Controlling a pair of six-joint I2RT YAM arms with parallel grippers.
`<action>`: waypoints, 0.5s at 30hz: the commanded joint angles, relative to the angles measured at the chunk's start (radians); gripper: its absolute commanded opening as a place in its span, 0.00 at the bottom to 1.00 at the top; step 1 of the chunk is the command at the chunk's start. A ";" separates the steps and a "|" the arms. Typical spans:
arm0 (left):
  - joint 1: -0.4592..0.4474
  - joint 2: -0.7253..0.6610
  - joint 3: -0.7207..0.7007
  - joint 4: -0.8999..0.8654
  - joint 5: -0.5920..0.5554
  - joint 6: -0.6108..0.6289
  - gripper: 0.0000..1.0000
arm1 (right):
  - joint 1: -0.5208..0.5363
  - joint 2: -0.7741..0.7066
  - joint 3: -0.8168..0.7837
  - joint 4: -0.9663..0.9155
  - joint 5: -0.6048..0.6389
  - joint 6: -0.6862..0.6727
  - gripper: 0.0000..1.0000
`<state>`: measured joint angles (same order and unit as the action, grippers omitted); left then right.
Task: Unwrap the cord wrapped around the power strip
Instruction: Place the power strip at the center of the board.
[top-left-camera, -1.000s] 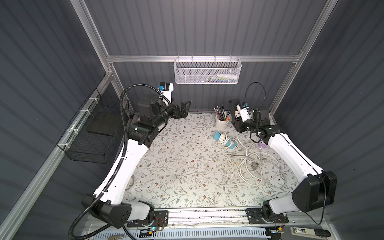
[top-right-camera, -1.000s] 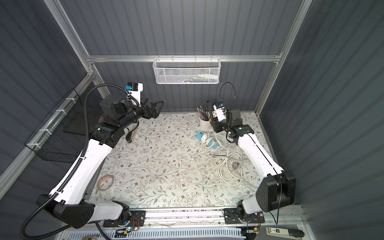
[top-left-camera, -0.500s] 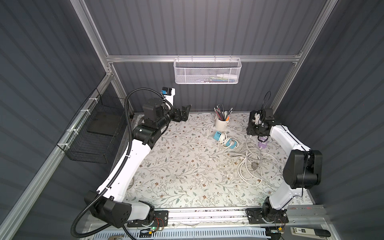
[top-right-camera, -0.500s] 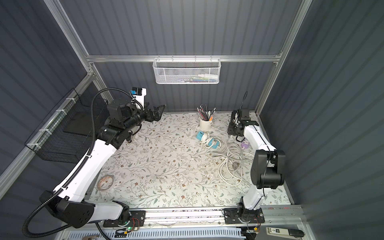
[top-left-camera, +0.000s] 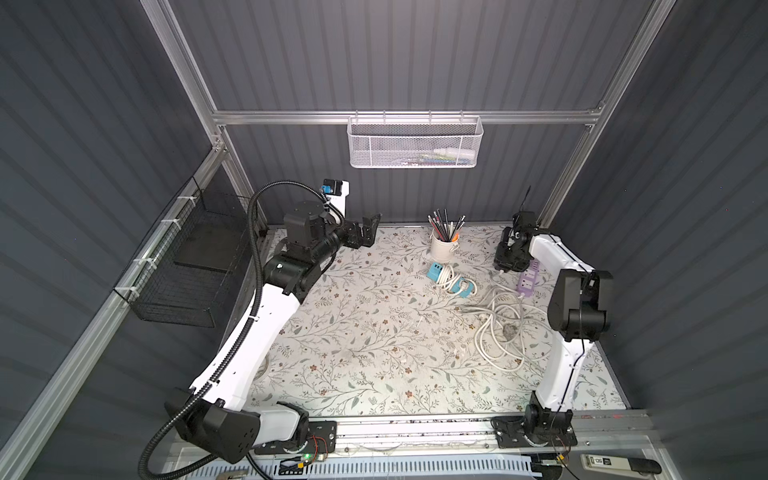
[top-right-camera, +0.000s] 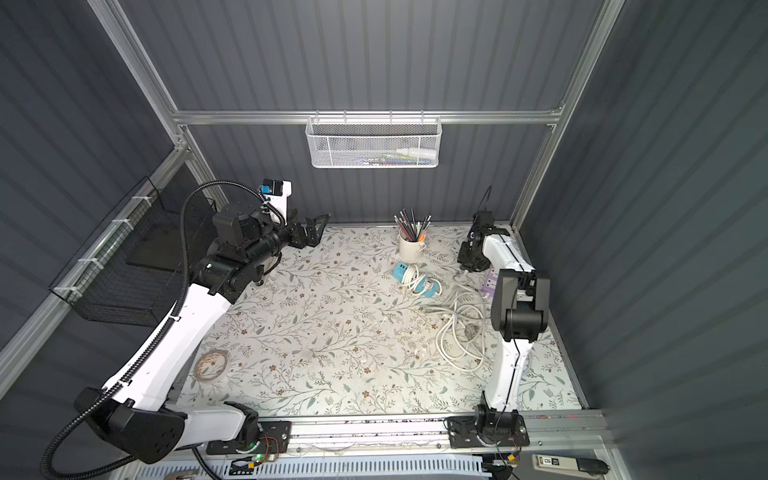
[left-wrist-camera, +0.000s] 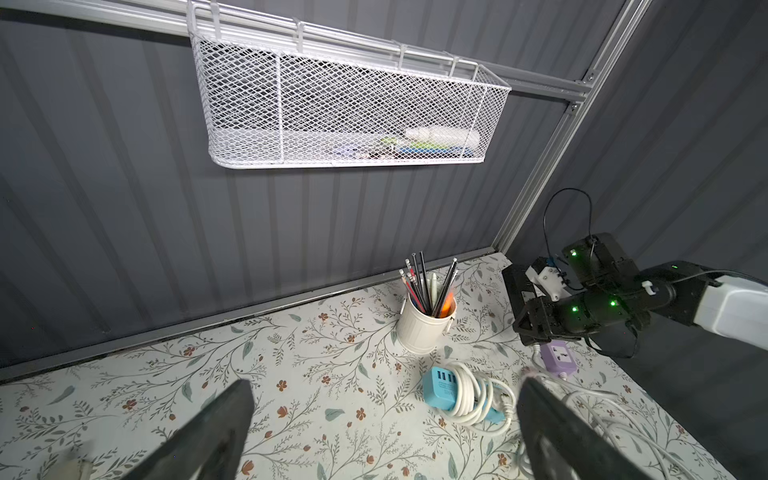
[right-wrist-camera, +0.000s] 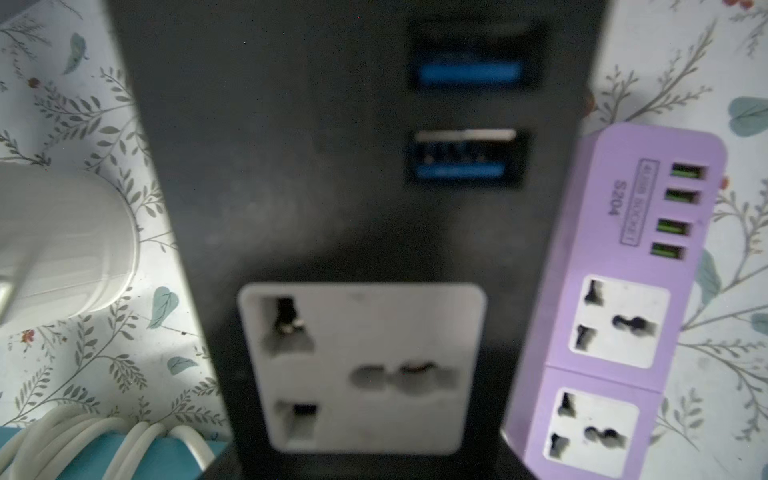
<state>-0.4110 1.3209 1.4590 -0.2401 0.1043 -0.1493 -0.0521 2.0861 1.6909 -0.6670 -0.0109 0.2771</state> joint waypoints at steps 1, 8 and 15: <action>0.003 -0.027 -0.020 0.008 0.007 0.004 1.00 | -0.008 0.010 0.026 -0.058 0.041 0.013 0.00; 0.003 -0.032 -0.032 0.016 0.019 0.001 1.00 | -0.015 0.053 0.046 -0.091 0.040 0.001 0.00; 0.003 -0.037 -0.036 0.017 0.031 -0.005 1.00 | -0.022 0.136 0.119 -0.120 0.012 0.009 0.00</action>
<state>-0.4110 1.3125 1.4284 -0.2386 0.1143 -0.1501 -0.0666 2.2002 1.7721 -0.7612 0.0048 0.2810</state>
